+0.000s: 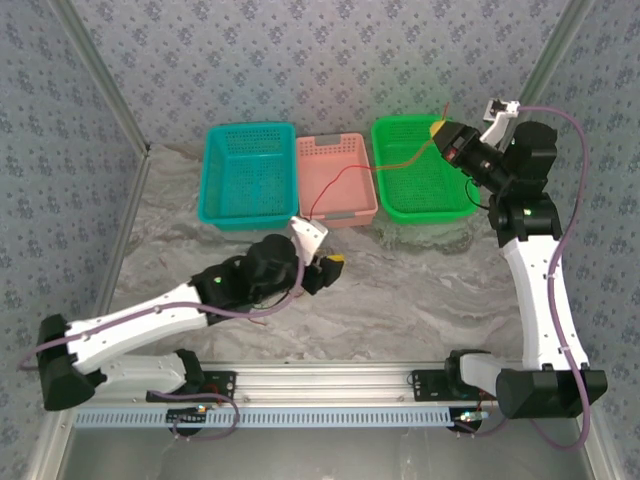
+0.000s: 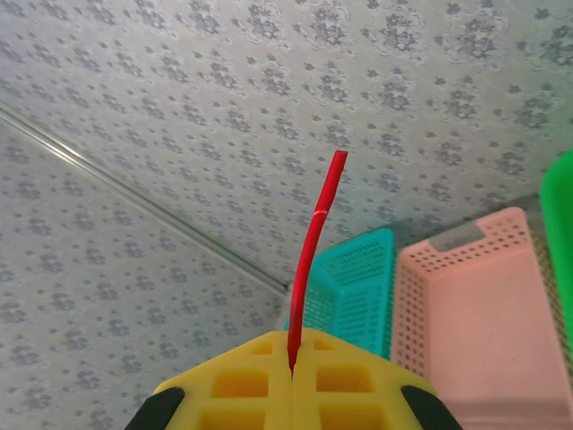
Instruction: Untangle the cables
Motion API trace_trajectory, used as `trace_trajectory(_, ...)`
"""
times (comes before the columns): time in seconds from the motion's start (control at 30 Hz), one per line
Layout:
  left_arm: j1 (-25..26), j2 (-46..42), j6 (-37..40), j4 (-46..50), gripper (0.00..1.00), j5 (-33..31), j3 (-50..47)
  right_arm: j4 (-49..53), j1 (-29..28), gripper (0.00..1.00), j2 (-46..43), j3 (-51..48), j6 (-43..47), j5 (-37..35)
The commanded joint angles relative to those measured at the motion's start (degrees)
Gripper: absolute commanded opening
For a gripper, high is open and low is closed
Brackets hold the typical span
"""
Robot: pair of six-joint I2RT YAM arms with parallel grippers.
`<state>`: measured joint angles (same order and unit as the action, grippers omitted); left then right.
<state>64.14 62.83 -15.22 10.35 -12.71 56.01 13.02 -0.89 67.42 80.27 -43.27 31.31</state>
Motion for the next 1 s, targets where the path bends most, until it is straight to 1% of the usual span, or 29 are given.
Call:
trace_trajectory(0.0, 0.3, -5.5, -1.7, 5.6, 0.56, -1.6, 3.8, 7.7, -1.8, 0.0, -0.5, 3.4, 6.7, -4.2)
trace_trajectory(0.03, 0.4, -6.5, -2.1, 7.0, 0.56, -1.9, 4.6, 8.9, -2.3, 0.0, -0.4, 3.7, 9.2, -5.4)
trace_trajectory(0.13, 0.4, -7.8, -1.8, 9.2, 0.58, -1.5, 7.5, 11.3, -4.0, 0.0, 0.2, 4.3, 11.6, -8.0)
trace_trajectory(0.2, 0.2, -6.9, -1.1, 11.2, 0.59, -2.2, 10.2, 12.9, -5.8, 0.0, 0.8, 4.8, 13.6, -9.9)
trace_trajectory(0.27, -0.2, -5.5, 0.0, 13.7, 0.61, -2.0, 13.4, 15.1, -7.7, 0.0, 1.3, 5.4, 16.3, -13.6)
trace_trajectory(0.37, -0.9, -4.8, 1.1, 15.3, 0.62, 2.0, 15.6, 15.6, -7.7, 0.0, 1.1, 4.0, 17.2, -16.5)
trace_trajectory(0.47, -1.5, -5.4, 1.2, 16.6, 0.63, 6.2, 15.0, 13.9, -4.8, 0.0, 0.1, 1.8, 15.5, -17.0)
trace_trajectory(0.53, -1.6, -5.9, 1.0, 18.4, 0.64, 7.7, 13.7, 12.4, -1.5, 0.0, -0.4, 0.9, 13.1, -15.2)
trace_trajectory(0.6, -1.8, -6.4, 0.3, 20.6, 0.66, 8.0, 11.5, 10.0, 2.7, 0.0, -0.6, -0.2, 9.8, -12.5)
trace_trajectory(0.67, -2.1, -7.7, -0.7, 21.5, 0.66, 7.8, 7.9, 9.3, 5.6, 0.0, -0.2, 0.2, 8.4, -11.6)
trace_trajectory(0.77, -2.9, -10.2, -2.5, 21.7, 0.66, 6.7, 2.2, 8.3, 8.7, 0.0, 0.2, 0.5, 7.7, -10.7)
trace_trajectory(0.8, -3.6, -11.0, -3.2, 22.0, 0.67, 5.9, 0.5, 7.8, 9.6, 0.0, 0.4, 0.6, 6.0, -10.2)
trace_trajectory(0.87, -6.0, -11.9, -4.9, 23.2, 0.67, 3.9, -1.6, 6.9, 10.1, 0.0, 1.0, 0.7, 5.5, -9.2)
trace_trajectory(0.97, -9.5, -11.8, -6.3, 23.7, 0.67, 2.0, -1.4, 6.8, 8.8, 0.0, 2.1, 0.7, 6.5, -7.9)
